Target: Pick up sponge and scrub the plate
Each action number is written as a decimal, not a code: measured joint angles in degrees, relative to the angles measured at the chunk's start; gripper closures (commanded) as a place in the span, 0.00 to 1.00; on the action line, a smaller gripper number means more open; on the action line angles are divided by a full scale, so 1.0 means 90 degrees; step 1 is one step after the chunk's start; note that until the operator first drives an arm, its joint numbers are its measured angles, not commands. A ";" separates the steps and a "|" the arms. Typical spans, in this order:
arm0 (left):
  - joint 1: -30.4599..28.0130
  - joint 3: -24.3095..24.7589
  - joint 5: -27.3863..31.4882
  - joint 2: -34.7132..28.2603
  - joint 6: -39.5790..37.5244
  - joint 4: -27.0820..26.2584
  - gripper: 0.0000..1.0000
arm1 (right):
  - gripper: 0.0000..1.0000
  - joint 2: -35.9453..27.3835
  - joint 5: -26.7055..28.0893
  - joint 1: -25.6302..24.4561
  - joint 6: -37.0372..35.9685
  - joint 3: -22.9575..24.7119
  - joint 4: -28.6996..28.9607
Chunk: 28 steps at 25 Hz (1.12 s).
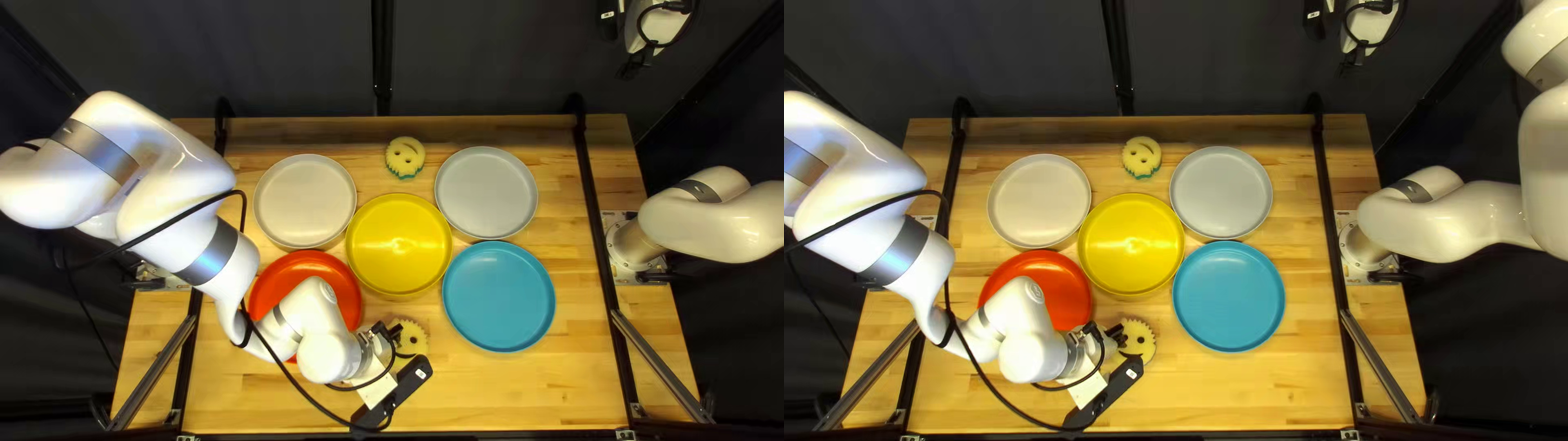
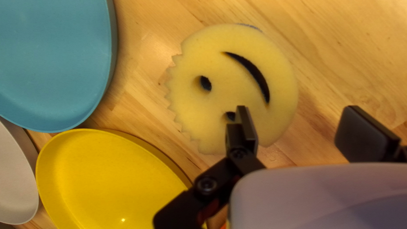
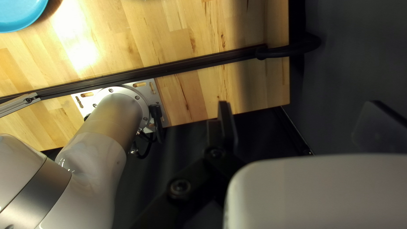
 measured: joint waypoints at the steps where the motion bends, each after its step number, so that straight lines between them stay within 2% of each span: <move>1: -0.0001 0.0006 -0.0011 0.0000 -0.0024 0.0019 0.00 | 0.00 0.0000 0.0000 0.0000 0.0000 0.0000 0.0000; 17: 0.0070 0.0135 -0.0270 0.0055 -0.0190 0.0257 0.00 | 0.00 0.0000 0.0000 0.0000 0.0000 0.0000 0.0000; 18: 0.0076 0.0133 -0.0282 0.0067 -0.0179 0.0247 0.17 | 0.00 0.0000 0.0000 0.0000 0.0000 0.0000 0.0000; 19: 0.0081 0.0127 -0.0291 0.0078 -0.0162 0.0232 1.00 | 0.00 0.0000 0.0000 0.0000 0.0000 0.0000 0.0000; 28: 0.0091 0.0113 -0.0307 0.0097 -0.0130 0.0202 1.00 | 0.00 0.0000 0.0000 0.0000 0.0000 0.0000 0.0000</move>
